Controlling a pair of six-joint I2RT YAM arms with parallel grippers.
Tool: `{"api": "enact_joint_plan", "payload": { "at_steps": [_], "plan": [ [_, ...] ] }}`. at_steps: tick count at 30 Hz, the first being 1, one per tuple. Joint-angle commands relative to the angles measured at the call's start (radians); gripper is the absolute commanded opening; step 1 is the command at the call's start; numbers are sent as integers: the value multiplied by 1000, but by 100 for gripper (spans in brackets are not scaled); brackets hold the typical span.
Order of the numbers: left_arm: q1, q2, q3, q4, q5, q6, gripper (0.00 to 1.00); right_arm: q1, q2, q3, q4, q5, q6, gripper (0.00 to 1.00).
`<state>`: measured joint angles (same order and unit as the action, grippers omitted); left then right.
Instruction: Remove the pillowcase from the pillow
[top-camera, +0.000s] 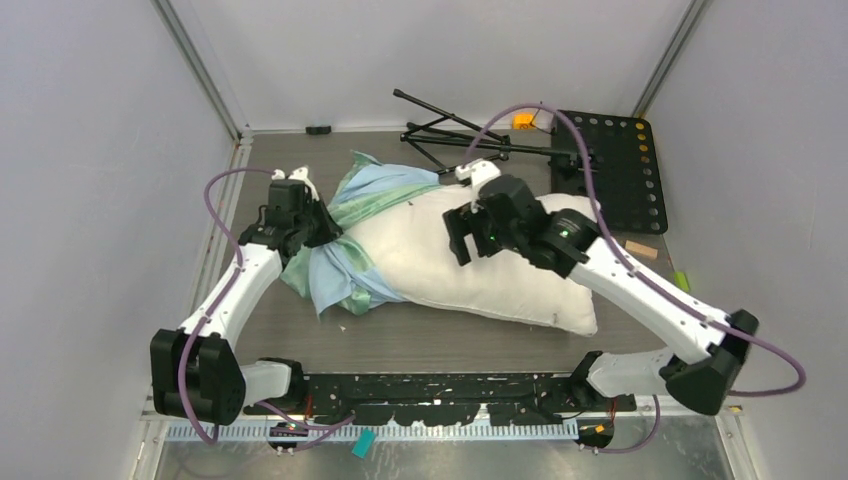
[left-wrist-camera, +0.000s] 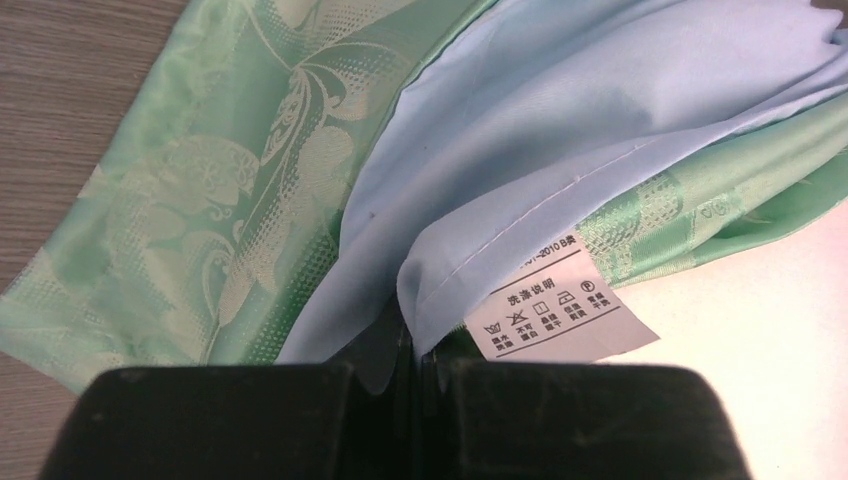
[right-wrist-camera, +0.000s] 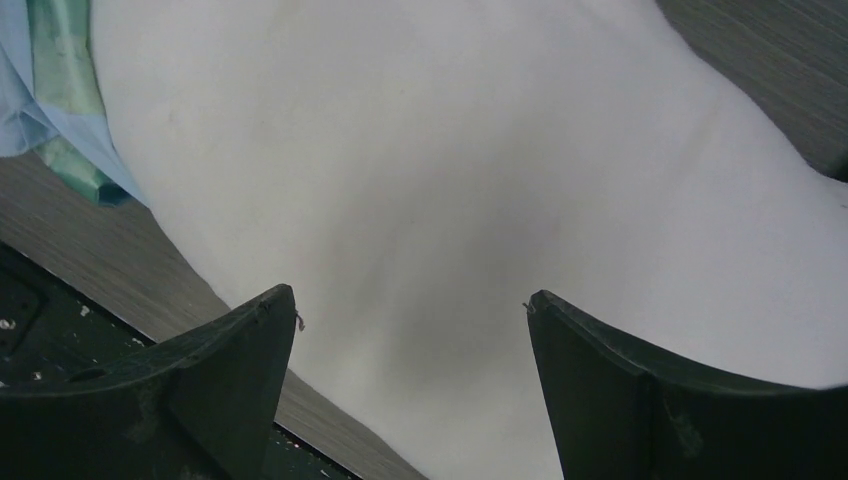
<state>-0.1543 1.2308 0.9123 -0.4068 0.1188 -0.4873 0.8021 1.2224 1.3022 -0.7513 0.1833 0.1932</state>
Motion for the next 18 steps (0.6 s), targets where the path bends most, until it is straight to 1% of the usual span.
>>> {"api": "enact_joint_plan", "payload": {
  "at_steps": [1, 6, 10, 11, 12, 13, 14, 15, 16, 17, 18],
  "plan": [
    [6, -19, -29, 35, 30, 3, 0, 71, 122, 70, -27, -8, -78, 90],
    [7, -35, -53, 50, 42, 1, 0, 113, 288, 80, -62, 11, -94, 91],
    [6, -69, -99, 104, 50, -10, 0, 114, 328, -13, 17, 52, -81, 92],
    [7, -76, -107, 113, 45, -12, 0, 113, 338, -25, 25, 72, -70, 91],
    [7, -84, -115, 116, 38, -12, 0, 113, 355, -30, 27, 99, -52, 87],
    [7, -89, -118, 117, 29, -11, 0, 113, 364, -31, 26, 108, -46, 78],
    [7, -96, -123, 119, 18, -12, 0, 112, 369, -31, 27, 122, -32, 63],
    [7, -103, -132, 122, 5, -11, 0, 111, 366, -34, 34, 139, -16, 42],
    [7, -110, -139, 123, -11, -12, 0, 108, 355, -37, 48, 170, 9, 14],
    [7, -117, -145, 124, -27, -11, 0, 104, 340, -41, 57, 203, 28, 2],
    [8, -124, -150, 124, -43, -8, 0, 100, 317, -45, 67, 230, 43, 1]
  ]
}}
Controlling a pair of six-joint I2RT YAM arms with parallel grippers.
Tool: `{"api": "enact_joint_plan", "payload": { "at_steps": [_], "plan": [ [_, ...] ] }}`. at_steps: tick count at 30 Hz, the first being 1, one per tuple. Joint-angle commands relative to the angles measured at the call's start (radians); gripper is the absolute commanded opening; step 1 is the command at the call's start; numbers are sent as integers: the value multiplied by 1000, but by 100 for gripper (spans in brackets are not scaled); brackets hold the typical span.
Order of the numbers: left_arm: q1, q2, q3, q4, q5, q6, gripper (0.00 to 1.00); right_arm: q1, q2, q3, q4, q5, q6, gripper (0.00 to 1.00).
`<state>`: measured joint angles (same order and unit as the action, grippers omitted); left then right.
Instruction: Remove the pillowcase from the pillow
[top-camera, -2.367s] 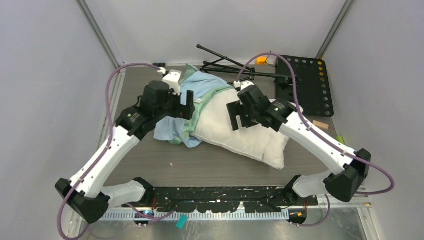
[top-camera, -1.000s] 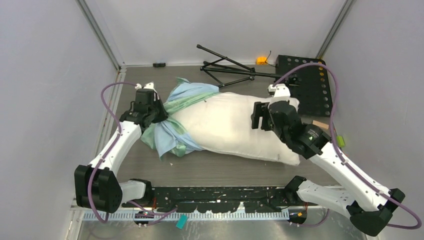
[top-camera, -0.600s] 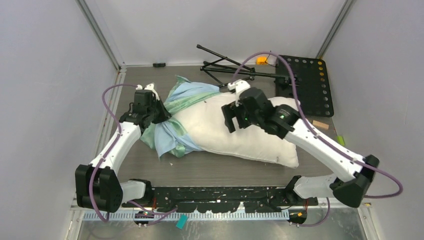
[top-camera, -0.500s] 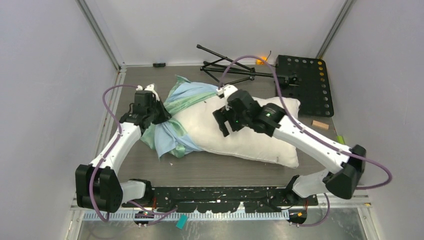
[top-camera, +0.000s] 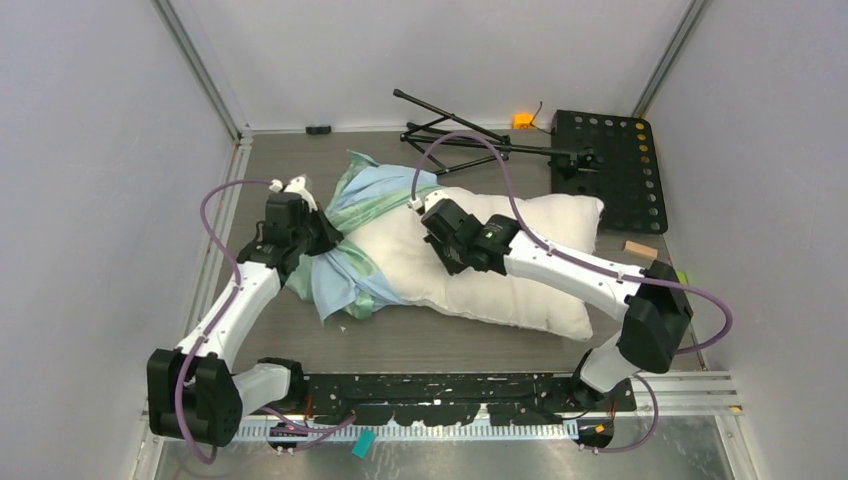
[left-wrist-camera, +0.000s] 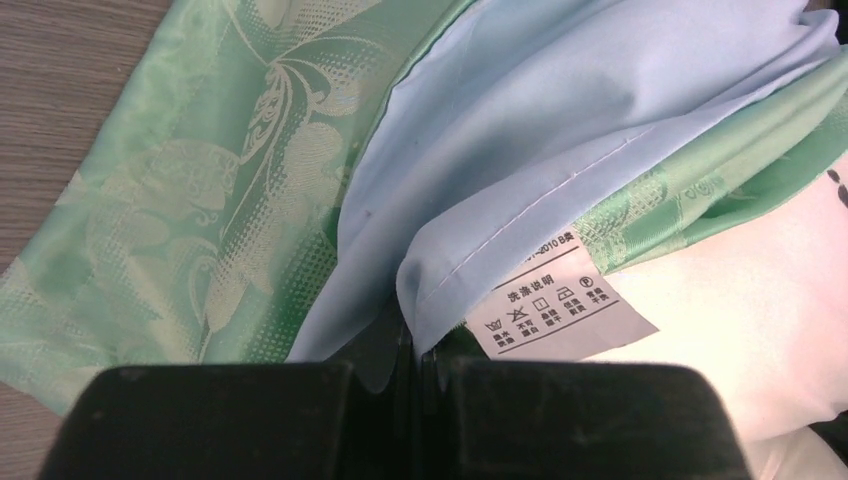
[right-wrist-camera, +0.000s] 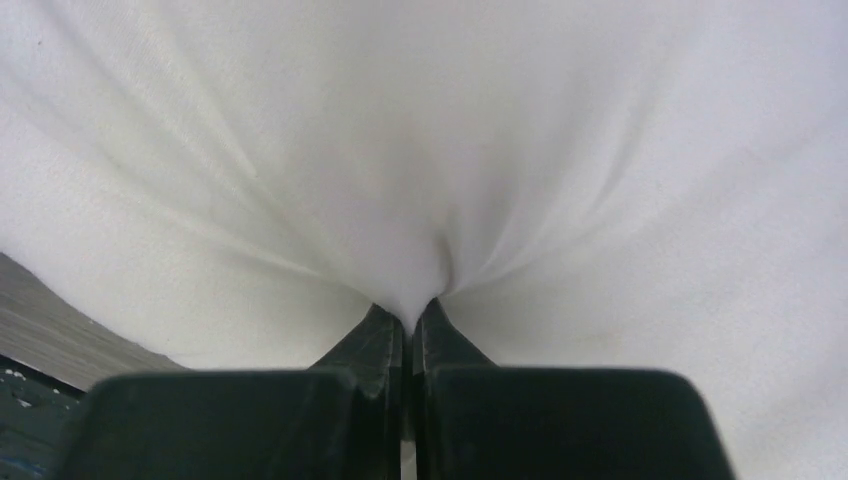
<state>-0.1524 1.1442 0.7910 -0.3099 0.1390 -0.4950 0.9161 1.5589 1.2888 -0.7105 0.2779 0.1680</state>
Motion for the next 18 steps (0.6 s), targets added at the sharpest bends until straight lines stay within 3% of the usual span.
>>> {"api": "enact_joint_plan", "payload": {
  "at_steps": [1, 11, 18],
  "plan": [
    [9, -47, -34, 28, -85, -1, 0, -23, -48, -38, 36, 159, 86, 0],
    [47, -81, -31, 22, -131, -30, 0, -211, -517, -96, 140, 321, 240, 0],
    [68, -80, 11, 5, -167, -22, 0, -222, -634, -36, 89, 437, 211, 0]
  ]
}}
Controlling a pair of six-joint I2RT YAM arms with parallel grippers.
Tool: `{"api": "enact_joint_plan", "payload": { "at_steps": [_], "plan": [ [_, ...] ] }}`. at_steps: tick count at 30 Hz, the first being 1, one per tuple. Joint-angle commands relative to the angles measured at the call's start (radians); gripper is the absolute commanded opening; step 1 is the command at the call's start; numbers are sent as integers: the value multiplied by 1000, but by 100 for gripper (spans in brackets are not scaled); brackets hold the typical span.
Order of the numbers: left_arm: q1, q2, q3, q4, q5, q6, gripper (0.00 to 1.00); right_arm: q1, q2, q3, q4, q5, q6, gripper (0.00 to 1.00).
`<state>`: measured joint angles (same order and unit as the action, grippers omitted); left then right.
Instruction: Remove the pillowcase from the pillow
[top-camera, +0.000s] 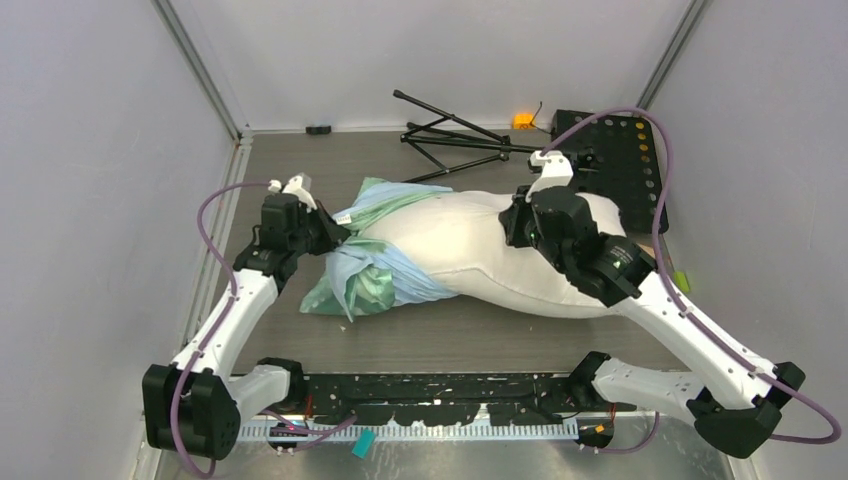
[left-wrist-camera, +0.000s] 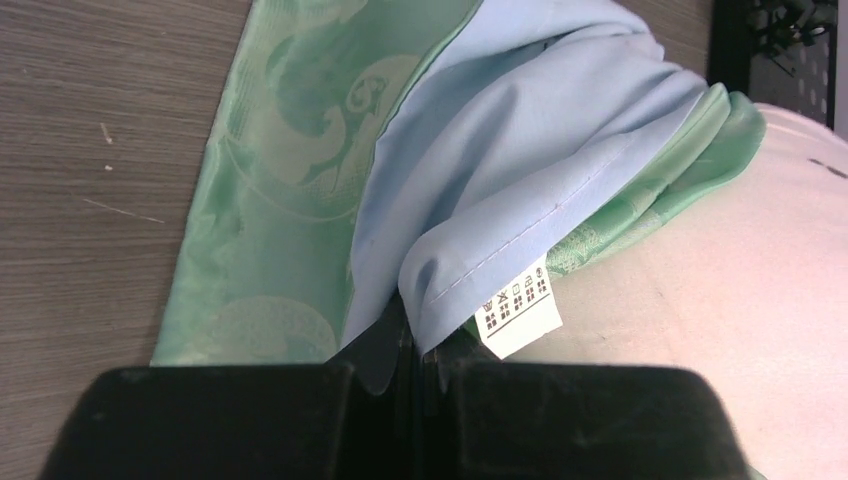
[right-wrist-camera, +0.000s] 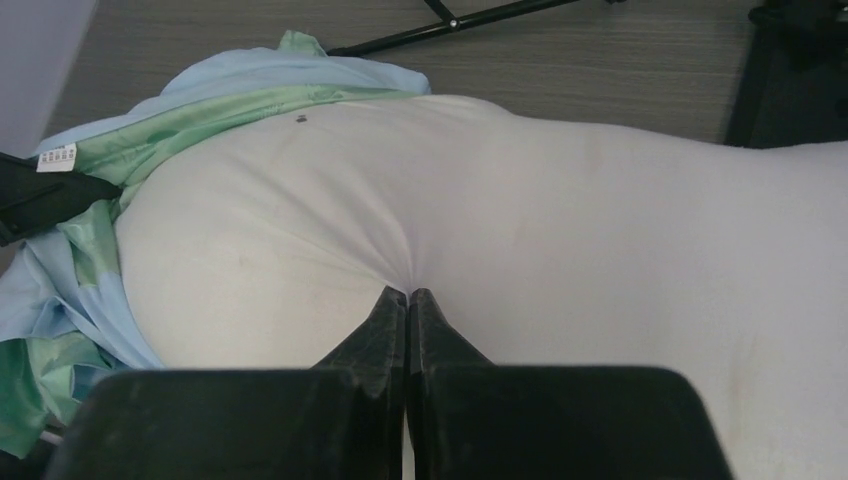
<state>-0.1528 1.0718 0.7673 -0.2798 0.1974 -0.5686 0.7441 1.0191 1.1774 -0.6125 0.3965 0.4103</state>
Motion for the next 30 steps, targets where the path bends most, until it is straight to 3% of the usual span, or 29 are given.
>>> {"api": "enact_joint_plan", "payload": {
  "at_steps": [1, 5, 11, 15, 16, 18, 19, 20, 23, 26, 30],
  "plan": [
    [71, -4, 48, -28, -225, 53, 0, -51, -92, 87, -19, 305, -38, 0],
    [71, 29, 133, -33, -162, 61, 0, -50, -59, 100, -36, 178, -62, 0],
    [34, 172, 413, -90, -40, 66, 0, -50, 89, 168, -30, 123, -26, 0],
    [23, 248, 568, -111, 4, 72, 0, -49, 143, 175, 26, -18, -24, 1],
    [22, 264, 590, -128, 10, 81, 11, -48, 158, 168, 34, -97, -31, 8],
    [20, 293, 632, -200, 17, 107, 47, -48, 197, 158, 25, -201, -40, 51],
    [16, 301, 638, -248, 6, 120, 61, -44, 217, 156, 11, -240, -52, 70],
    [0, 301, 640, -293, -17, 134, 71, -35, 240, 156, -7, -259, -64, 84],
    [-75, 257, 633, -425, -170, 155, 80, 19, 290, 151, -62, -204, -116, 88],
    [-194, 177, 604, -500, -317, 147, 81, 96, 317, 147, -95, -125, -173, 88],
    [-345, 26, 525, -537, -458, 97, 82, 178, 328, 126, -108, -129, -223, 90]
  ]
}}
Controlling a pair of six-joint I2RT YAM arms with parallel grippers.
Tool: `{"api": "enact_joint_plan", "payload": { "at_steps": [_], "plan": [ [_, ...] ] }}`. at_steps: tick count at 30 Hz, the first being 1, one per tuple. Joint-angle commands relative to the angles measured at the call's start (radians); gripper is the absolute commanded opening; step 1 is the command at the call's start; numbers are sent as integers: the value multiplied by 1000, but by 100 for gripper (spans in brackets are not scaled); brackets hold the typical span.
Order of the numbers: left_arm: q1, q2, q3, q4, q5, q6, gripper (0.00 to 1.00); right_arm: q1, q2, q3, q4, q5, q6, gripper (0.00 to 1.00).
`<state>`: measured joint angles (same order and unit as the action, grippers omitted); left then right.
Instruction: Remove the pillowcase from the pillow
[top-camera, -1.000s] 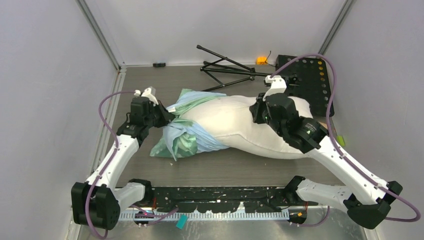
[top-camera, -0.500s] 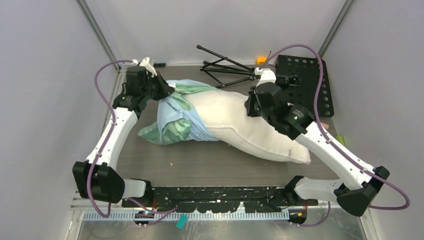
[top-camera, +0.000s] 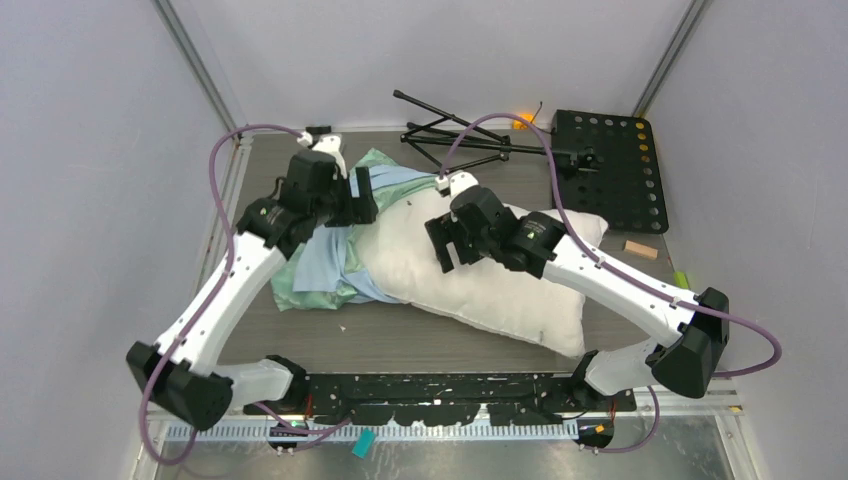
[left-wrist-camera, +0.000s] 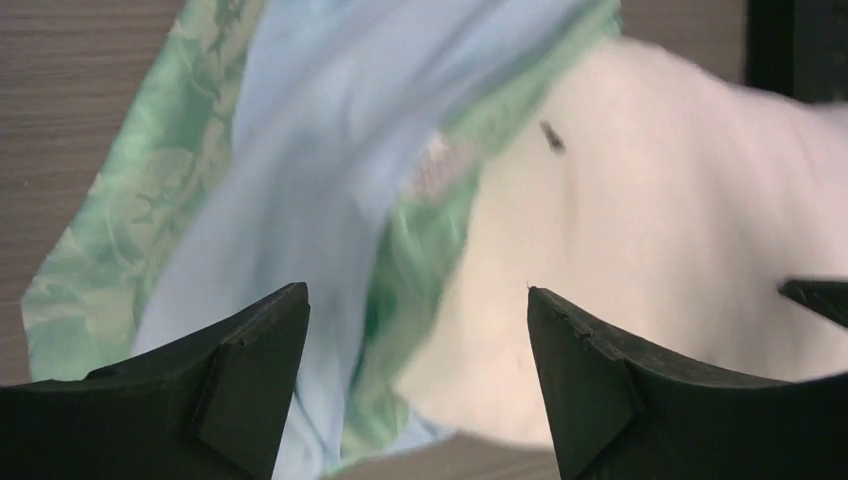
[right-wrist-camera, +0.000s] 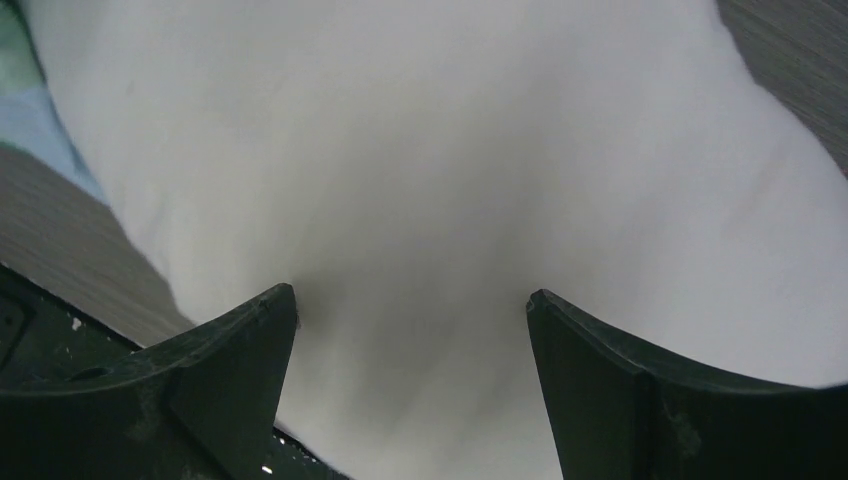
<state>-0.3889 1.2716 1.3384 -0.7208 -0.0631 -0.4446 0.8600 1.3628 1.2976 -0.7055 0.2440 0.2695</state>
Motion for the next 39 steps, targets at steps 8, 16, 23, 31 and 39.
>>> {"api": "enact_joint_plan", "payload": {
  "at_steps": [8, 16, 23, 31, 39],
  "plan": [
    [-168, -382, -273, -132, -227, -169, 100, 103, 92, -53, -27, 53, -109, 91],
    [-197, -455, -541, 69, -188, -331, 100, 103, 168, -142, 131, 11, -55, 81],
    [-196, -403, -639, 175, -254, -313, 100, 111, 140, -186, 199, -5, -30, 70],
    [-169, -439, -700, 241, -352, -286, 87, 110, 79, -222, 201, 91, -17, 1],
    [104, -456, -784, 312, -250, -271, 13, 82, -141, -247, 216, 300, 66, 0]
  ]
}}
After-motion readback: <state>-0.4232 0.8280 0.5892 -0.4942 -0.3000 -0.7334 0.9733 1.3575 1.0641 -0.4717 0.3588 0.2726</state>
